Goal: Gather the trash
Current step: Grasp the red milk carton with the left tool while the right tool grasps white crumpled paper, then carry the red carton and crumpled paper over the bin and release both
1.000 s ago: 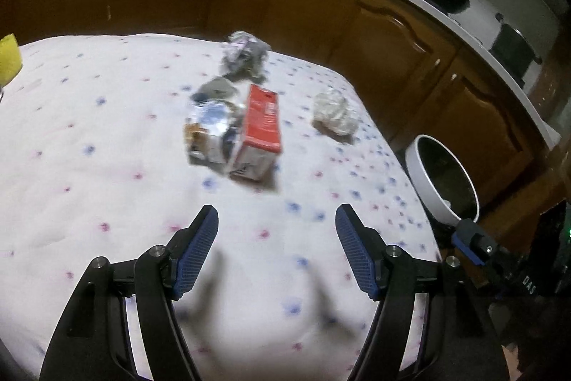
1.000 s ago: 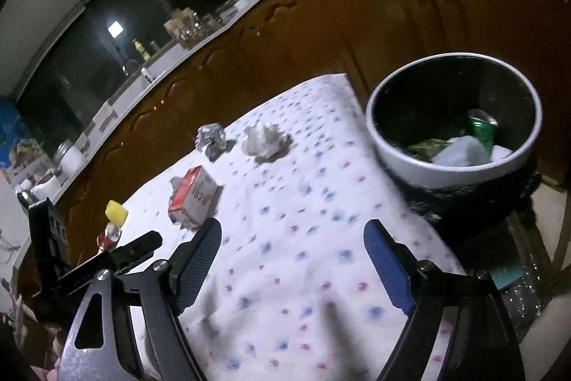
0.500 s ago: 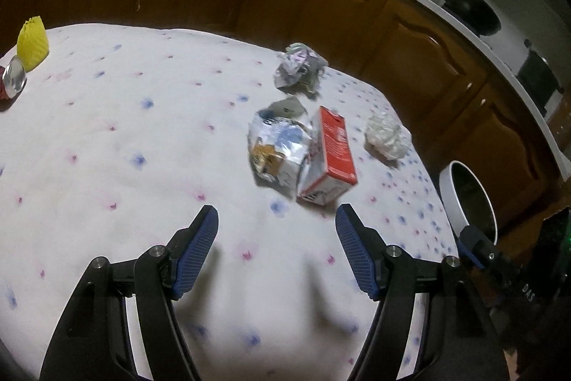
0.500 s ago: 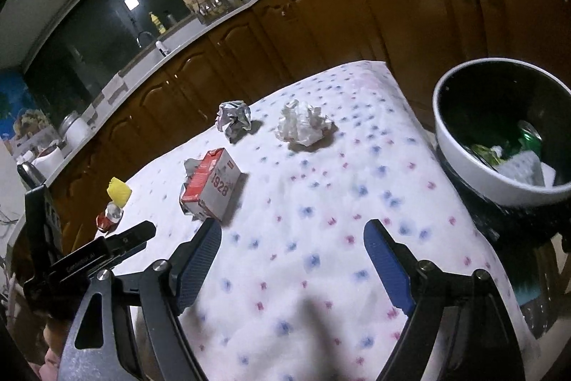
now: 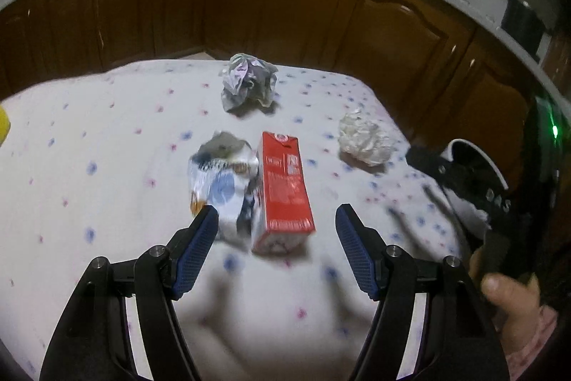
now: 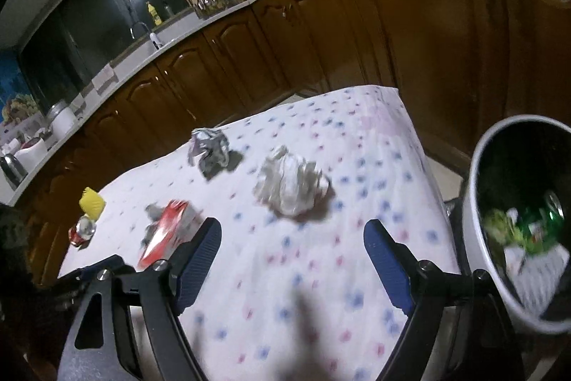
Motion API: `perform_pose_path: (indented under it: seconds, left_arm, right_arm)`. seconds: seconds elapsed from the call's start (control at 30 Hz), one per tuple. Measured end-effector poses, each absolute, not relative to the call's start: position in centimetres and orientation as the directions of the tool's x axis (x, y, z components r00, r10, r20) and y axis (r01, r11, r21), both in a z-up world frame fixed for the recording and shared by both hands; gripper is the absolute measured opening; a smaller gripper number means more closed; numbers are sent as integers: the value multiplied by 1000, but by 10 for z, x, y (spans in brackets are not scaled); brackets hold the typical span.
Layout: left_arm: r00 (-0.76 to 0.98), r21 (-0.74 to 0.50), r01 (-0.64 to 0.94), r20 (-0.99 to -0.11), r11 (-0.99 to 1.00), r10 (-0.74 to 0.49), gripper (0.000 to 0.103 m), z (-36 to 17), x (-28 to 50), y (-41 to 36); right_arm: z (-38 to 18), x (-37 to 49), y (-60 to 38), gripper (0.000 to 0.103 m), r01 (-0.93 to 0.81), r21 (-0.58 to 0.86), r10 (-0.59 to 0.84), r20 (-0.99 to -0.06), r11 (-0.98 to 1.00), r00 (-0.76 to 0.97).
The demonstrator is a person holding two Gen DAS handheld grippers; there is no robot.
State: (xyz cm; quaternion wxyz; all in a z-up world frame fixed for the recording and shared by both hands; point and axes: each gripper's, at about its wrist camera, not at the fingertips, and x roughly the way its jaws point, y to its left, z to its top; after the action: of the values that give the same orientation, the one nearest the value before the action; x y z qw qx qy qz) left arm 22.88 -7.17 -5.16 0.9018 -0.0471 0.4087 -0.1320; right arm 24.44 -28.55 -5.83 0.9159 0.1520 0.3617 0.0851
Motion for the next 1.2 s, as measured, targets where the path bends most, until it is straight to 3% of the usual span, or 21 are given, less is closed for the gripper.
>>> perform_pose_path:
  seconds: [0.2, 0.23, 0.3, 0.33, 0.47, 0.9, 1.2]
  left_arm:
    - [617, -136, 182, -756, 974, -220, 66, -66, 246, -82]
    - [619, -126, 185, -756, 975, -215, 55, -68, 247, -83]
    - [607, -107, 195, -768, 975, -206, 41, -72, 249, -87]
    - [605, -109, 198, -768, 974, -209, 32, -73, 249, -88]
    - [615, -133, 218, -750, 967, -242, 31, -69, 243, -88]
    - [588, -247, 323, -704, 914, -398, 31, -48, 198, -111]
    - [553, -251, 430, -686, 867, -473, 31, -36, 176, -156]
  right_arm:
    - [-69, 286, -278, 80, -55, 319, 265, -667, 946, 696]
    - [-73, 292, -275, 72, -59, 315, 267, -677, 947, 685]
    - [-81, 300, -270, 55, -67, 317, 282, -702, 946, 654]
    - [-83, 300, -270, 40, -71, 322, 289, -703, 944, 650]
    - [-74, 280, -272, 18, -84, 322, 292, -681, 943, 672]
    - [-44, 175, -320, 18, -53, 415, 315, -593, 908, 741]
    - [-37, 112, -363, 18, 48, 426, 226, -570, 904, 790]
